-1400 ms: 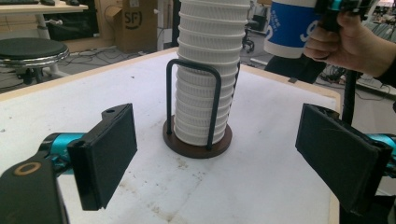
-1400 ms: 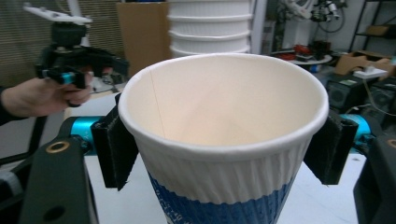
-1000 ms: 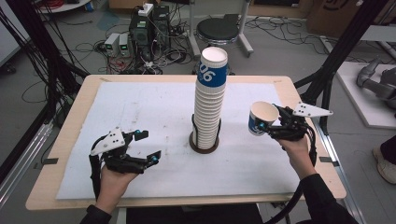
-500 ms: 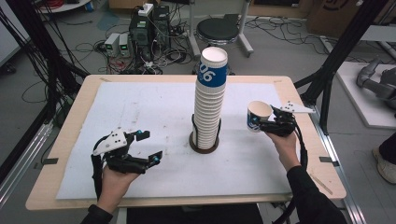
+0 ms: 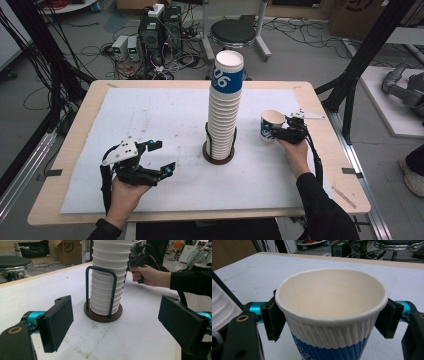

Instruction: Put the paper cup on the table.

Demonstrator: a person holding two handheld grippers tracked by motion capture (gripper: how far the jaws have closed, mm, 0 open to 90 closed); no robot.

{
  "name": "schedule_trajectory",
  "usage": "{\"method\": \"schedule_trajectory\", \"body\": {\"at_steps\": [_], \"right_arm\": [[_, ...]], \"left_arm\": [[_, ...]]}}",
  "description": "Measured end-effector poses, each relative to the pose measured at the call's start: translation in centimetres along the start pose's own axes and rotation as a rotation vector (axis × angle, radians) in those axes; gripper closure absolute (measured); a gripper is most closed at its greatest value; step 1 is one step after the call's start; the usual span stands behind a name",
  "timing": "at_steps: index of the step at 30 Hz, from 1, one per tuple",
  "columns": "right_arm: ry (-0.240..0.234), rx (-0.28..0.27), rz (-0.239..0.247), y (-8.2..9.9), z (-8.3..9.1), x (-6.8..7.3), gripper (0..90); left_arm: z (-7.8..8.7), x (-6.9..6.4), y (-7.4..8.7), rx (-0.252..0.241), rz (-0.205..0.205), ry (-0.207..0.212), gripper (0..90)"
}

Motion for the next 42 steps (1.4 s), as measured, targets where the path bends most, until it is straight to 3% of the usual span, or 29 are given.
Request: {"method": "schedule_trajectory", "body": {"at_steps": [12,22,42], "right_arm": [[0.028,0.029,0.016,0.3,0.2,0.3,20.4],[0.065,0.057,0.072,0.9,0.8,0.7,18.4],[0.073,0.117,0.076,1.3,1.0,1.2,13.4]], "left_arm": [[-0.1,0.0,0.1,0.008,-0.003,0.003,12.7],[-0.3,-0.1,0.0,0.015,-0.005,0.009,12.9],[-0.5,-0.2,0.1,0.022,-0.001,0.019,12.9]]}}
Point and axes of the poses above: each handheld gripper's, and its own axes: z roughly backward along the jaws, y roughly out of its underside, x roughly to its left, the point moved 5 cm from there along -z, roughly forward along the jaws, and after that the axes turned 15 degrees about -z, right-handed, at the moved point
